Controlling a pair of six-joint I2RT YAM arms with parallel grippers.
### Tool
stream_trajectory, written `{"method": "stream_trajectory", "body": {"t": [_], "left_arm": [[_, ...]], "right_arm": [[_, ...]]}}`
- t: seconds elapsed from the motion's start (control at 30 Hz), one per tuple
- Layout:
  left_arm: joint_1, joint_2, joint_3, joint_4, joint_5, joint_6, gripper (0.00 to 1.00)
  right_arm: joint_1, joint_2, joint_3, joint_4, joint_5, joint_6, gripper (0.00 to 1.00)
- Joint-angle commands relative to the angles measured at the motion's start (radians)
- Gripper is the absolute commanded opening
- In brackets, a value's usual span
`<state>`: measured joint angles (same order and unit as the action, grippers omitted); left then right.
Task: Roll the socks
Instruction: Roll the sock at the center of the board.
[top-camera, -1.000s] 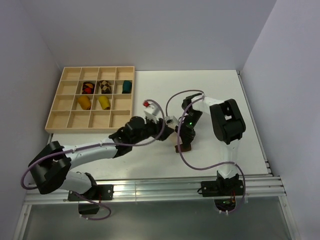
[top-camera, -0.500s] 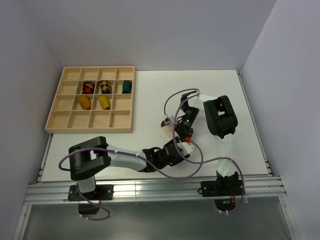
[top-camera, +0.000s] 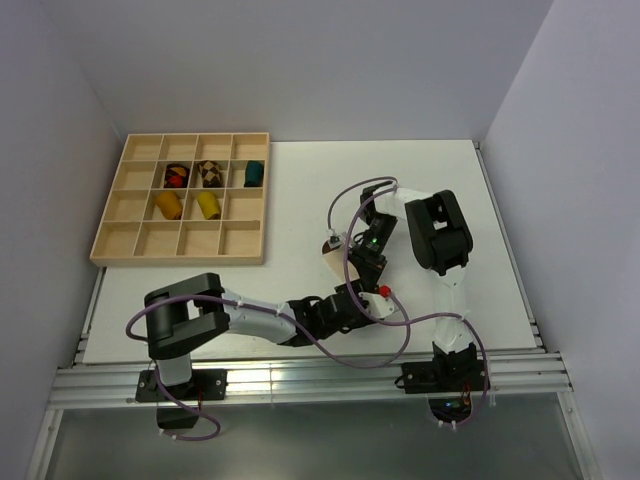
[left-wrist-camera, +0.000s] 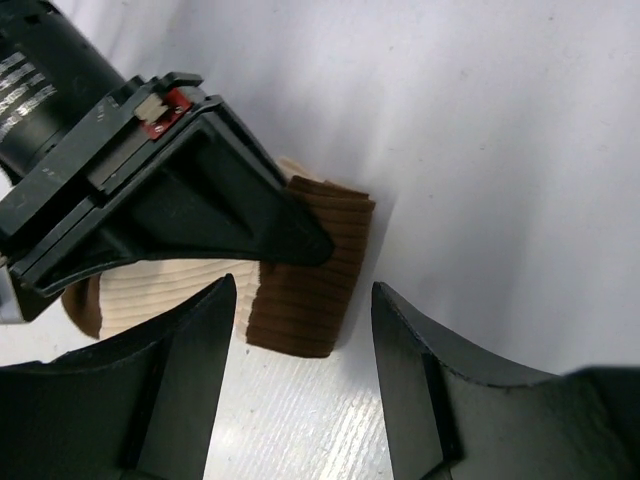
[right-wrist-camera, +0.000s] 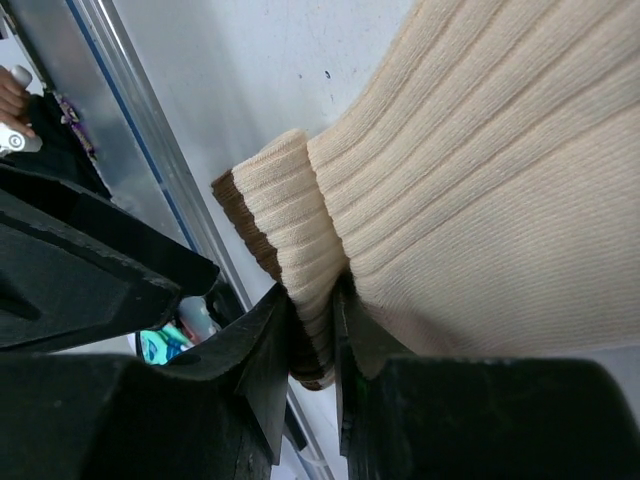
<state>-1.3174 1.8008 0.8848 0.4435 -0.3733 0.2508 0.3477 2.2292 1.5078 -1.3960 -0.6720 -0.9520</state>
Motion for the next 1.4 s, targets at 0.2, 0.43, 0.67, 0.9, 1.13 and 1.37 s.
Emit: {"method": "stream_trajectory", "body": {"t": [0.2, 0.43, 0.67, 0.9, 1.13, 1.37], "left_arm": [[-0.008, 0.088, 0.016, 0.087, -0.001, 0.039, 0.6], [0.007, 0.147, 0.065, 0.044, -0.029, 0.018, 0.6], [0.03, 0.166, 0.112, -0.072, 0.037, -0.03, 0.55], [0.075, 0.161, 0.138, -0.199, 0.224, -0.071, 0.28], [0.093, 0.175, 0.17, -0.29, 0.355, -0.11, 0.04], [0.167, 0.117, 0.122, -0.249, 0.542, -0.278, 0.0]], "right_arm": [[-0.004, 0.027, 0.029, -0.011, 0.038, -0.007, 0.26], [-0.007, 0.027, 0.023, -0.011, 0.04, -0.01, 0.26], [-0.01, 0.02, 0.025, -0.029, 0.026, -0.027, 0.26], [-0.015, 0.015, 0.045, -0.044, 0.022, -0.036, 0.28], [-0.059, -0.043, 0.065, 0.017, -0.023, 0.027, 0.5], [-0.174, -0.218, 0.048, 0.152, -0.08, 0.128, 0.56]]}}
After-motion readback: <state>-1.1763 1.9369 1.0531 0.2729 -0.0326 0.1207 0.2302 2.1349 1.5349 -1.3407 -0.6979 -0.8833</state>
